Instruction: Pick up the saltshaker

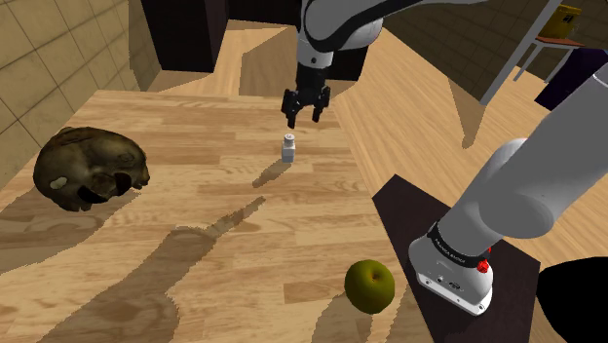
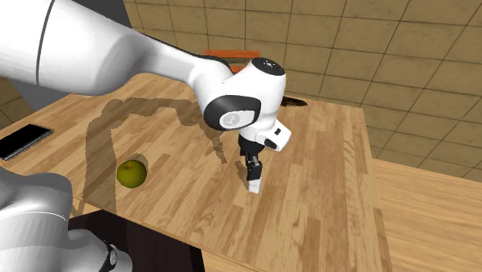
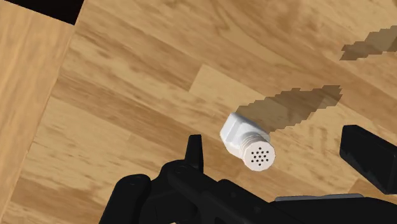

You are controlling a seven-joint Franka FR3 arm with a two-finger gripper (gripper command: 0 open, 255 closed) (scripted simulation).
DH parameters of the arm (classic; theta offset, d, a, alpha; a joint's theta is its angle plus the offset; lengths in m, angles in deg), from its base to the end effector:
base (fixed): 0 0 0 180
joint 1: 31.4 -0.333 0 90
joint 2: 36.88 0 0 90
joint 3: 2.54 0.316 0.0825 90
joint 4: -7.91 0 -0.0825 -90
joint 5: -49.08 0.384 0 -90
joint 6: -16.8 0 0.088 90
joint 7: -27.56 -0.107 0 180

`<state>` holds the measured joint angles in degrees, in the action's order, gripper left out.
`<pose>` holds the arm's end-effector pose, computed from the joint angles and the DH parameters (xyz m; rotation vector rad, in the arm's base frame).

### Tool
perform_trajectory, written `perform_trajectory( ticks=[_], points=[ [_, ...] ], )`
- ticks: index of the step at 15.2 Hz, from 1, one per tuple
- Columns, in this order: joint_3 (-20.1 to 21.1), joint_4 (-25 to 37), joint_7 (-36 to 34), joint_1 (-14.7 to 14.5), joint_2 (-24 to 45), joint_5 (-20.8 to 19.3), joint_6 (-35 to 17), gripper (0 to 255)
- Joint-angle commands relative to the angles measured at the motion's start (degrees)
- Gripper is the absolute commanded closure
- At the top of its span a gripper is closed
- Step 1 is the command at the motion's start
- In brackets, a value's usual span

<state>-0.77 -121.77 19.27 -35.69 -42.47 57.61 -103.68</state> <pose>0.4934 0.0596 0.3967 -3.0200 0.1796 0.1176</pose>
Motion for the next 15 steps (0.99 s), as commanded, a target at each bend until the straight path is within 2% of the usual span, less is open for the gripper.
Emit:
perform_trajectory(
  ticks=[1, 3, 10, 13, 14, 15],
  points=[
    [0.3, 2.7, -0.2, -0.2, 4.6, -0.3, -2.3, 0],
    [0.5, 5.2, -0.5, -0.4, 8.7, -0.6, -4.3, 0],
    [0.6, 3.2, 0.1, -0.5, 11.8, -0.2, -9.4, 0],
    [0.6, 3.0, 0.2, -0.5, 12.1, -0.1, -9.8, 0],
    [0.6, 3.1, 0.2, -0.5, 12.1, -0.1, -9.8, 255],
    [0.6, 3.1, 0.2, -0.5, 12.1, -0.1, -9.8, 255]
  ],
)
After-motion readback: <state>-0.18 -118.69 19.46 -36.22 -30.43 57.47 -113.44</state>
